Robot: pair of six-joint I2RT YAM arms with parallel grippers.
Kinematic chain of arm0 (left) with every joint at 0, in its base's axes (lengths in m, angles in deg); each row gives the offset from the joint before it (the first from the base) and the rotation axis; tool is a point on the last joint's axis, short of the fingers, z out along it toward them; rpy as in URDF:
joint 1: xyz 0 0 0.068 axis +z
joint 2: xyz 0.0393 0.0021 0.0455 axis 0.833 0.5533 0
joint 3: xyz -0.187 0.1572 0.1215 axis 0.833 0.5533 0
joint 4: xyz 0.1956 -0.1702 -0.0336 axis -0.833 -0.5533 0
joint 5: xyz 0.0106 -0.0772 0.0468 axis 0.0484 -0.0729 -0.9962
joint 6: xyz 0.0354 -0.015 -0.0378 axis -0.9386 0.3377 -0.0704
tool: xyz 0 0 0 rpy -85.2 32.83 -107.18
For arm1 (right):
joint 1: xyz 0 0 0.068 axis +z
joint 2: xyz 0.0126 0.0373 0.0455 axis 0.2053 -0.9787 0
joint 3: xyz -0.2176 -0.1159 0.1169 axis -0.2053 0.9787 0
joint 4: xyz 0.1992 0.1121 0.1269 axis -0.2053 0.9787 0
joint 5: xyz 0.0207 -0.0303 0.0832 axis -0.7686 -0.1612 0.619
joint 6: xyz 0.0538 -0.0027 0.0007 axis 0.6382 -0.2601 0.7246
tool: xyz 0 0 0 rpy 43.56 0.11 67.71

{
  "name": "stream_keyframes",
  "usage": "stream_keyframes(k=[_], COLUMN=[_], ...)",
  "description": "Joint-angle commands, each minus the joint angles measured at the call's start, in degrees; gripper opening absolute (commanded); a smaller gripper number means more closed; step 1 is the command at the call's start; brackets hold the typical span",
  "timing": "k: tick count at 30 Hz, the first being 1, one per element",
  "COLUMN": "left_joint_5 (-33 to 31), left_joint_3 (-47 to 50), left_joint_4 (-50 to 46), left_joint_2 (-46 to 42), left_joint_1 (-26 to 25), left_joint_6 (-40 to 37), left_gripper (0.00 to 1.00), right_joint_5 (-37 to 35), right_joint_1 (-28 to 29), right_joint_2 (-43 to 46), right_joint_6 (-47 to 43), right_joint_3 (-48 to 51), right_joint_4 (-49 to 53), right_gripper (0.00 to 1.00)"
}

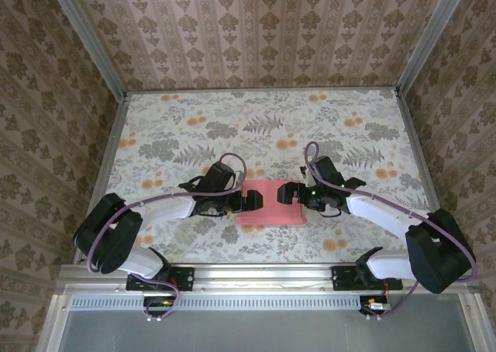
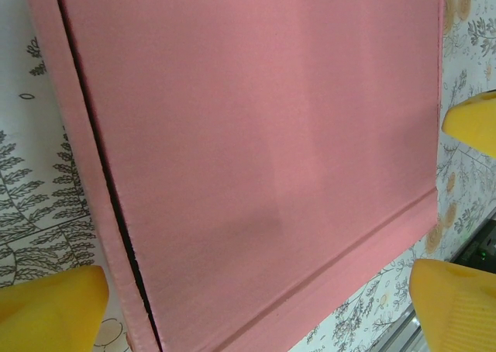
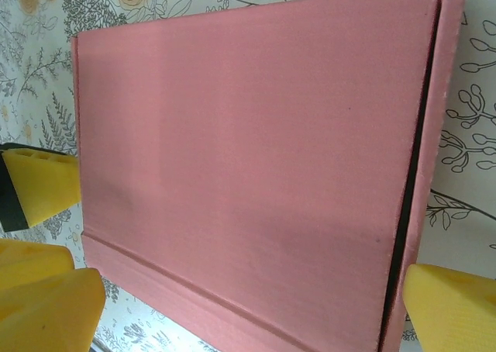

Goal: Fold the paper box

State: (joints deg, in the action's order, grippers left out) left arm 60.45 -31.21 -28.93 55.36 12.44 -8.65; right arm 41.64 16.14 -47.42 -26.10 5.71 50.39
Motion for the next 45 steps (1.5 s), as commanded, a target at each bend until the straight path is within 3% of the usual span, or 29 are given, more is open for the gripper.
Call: stream_keyframes(k=[1, 24, 35, 45], left_joint_5=[-0.8, -3.9, -1.3, 0.4], left_joint_3=[-1.1, -2.0, -2.3, -1.9], left_joint_4=[-0.3, -2.4, 1.2, 3.5], left_joint_2=[-0.4, -3.0, -0.6, -4.1], left_joint_1=[-0.3, -1.1, -1.2, -1.2], left_joint_6=[-0.2, -3.0, -2.4, -0.6], left_gripper=[1.0, 1.0, 1.0, 1.0], right_joint_5=[-2.4, 0.6, 2.4, 2.6], right_joint_1=[-0.3, 0.0, 0.2, 0.2], right_joint_2=[-0.1, -1.4, -0.8, 3.7], right_joint_6=[-0.2, 0.7, 1.3, 2.8], right_joint_3=[0.7, 2.4, 2.7, 0.4], right_joint_4=[0.6, -2.0, -4.4, -2.9], right_gripper=[1.0, 1.0, 1.0, 1.0])
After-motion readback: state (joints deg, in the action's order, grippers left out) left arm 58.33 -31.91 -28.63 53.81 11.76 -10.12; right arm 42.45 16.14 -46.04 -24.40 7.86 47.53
